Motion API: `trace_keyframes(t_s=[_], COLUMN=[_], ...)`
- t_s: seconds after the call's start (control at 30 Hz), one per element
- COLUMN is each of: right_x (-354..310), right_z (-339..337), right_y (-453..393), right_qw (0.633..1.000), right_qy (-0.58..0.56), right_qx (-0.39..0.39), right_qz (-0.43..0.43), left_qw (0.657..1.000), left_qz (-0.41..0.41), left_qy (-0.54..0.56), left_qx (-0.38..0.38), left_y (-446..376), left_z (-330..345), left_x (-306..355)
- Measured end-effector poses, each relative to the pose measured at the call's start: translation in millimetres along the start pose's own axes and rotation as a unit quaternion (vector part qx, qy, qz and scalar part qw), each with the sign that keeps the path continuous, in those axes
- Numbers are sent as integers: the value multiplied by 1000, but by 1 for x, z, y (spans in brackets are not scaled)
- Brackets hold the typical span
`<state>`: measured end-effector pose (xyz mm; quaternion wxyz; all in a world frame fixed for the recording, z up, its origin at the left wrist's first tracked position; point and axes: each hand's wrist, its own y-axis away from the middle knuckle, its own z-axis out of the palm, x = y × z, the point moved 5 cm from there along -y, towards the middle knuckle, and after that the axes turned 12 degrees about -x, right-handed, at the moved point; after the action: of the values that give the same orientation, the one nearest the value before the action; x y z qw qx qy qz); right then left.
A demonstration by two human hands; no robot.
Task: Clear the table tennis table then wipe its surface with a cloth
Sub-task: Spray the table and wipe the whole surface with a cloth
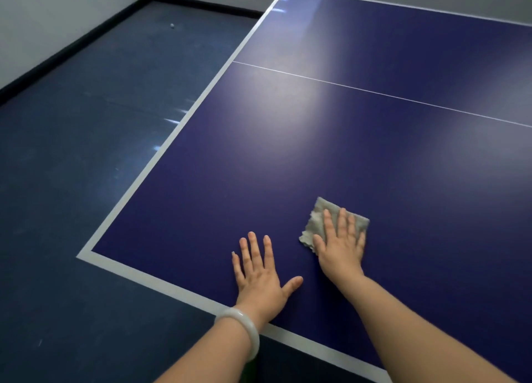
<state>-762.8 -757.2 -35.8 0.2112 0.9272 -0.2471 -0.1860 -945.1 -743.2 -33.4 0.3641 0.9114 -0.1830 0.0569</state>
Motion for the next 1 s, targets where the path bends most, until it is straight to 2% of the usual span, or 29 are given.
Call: trace_keyframes(t_s=[0.07,0.13,0.2,0.3,0.37,0.4,0.5,0.57,0.6,0.67,0.77,0.83,0.9,1.0], right_x=[-12,7,44,72,46,25,-48,-61,-55,-30,4,-6,-37,-103], right_z=[5,6,-4,-13,-6,2,35,52,55,47,20,6,-5,-9], right_y=[-1,5,7,10,11,14,39,57,60,53,20,-5,-35,-77], right_qw=[993,990,999,986,986,991,998,985,980,987,993,978,981,999], right_qy=[34,32,-20,-108,-97,-77,18,79,102,90,-31,-75,-77,-13], right_qx=[-37,-49,-15,12,20,20,-2,-24,-11,41,69,67,60,7], right_qz=[-102,-132,-40,126,135,105,-66,-149,-171,-129,94,185,170,43], left_qw=[999,992,984,982,982,980,975,975,975,975,976,976,975,974], left_qz=[27,28,-8,-58,-67,-71,-80,-82,-82,-82,-81,-79,-78,-73], left_qy=[27,56,66,42,11,-2,-14,-19,-22,-23,-23,-22,-22,-26], left_qx=[33,110,164,173,178,184,205,206,206,205,201,204,207,214], left_y=[5,9,9,-4,-11,-12,-15,-16,-16,-18,-19,-19,-20,-21], left_z=[-16,-39,-57,-62,-56,-53,-48,-48,-47,-46,-46,-46,-46,-45], left_x=[-14,-43,-80,-121,-127,-127,-126,-127,-128,-129,-126,-127,-127,-128])
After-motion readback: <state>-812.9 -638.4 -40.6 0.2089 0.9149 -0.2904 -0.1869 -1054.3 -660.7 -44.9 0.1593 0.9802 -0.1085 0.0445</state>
